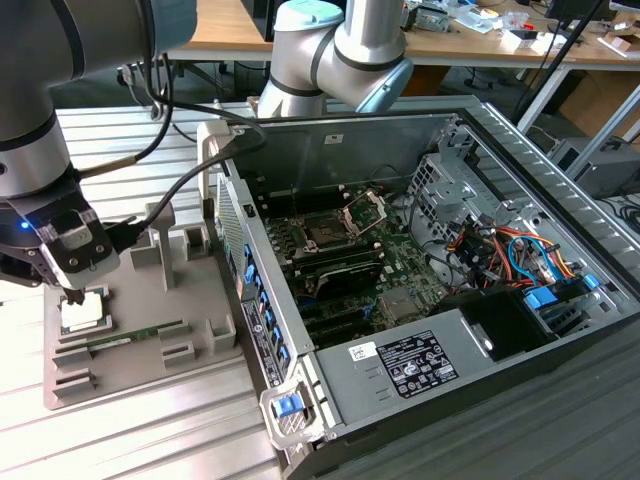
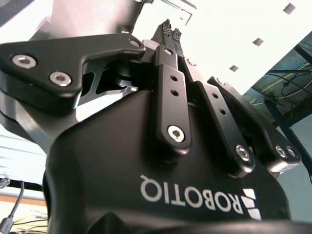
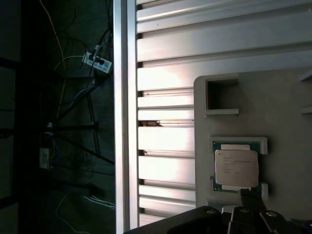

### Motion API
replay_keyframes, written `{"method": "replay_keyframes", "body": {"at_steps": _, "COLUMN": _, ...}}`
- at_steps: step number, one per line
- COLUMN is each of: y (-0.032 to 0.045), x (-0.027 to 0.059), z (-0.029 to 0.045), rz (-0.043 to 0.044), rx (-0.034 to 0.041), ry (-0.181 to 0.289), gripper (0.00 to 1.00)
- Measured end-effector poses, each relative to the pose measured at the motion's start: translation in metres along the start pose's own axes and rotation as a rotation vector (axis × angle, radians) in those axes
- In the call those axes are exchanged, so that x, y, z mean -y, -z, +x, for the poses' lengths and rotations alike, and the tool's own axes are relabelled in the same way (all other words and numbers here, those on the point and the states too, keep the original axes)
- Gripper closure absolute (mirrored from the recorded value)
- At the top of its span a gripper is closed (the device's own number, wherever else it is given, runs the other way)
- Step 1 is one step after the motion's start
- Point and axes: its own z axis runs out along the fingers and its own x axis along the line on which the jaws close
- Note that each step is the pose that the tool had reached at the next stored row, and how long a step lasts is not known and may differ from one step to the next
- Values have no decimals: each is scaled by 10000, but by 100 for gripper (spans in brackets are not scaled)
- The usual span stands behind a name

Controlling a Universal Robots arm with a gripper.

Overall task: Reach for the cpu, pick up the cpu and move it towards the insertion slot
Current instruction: 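Pick up the cpu and move it towards the insertion slot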

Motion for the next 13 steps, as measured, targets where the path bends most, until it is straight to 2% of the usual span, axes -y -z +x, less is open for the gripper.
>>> {"method": "replay_keyframes", "body": {"at_steps": 13, "y": -38, "x": 0, "z": -49, "rz": 5, "rx": 0, "ry": -1, "gripper": 90}}
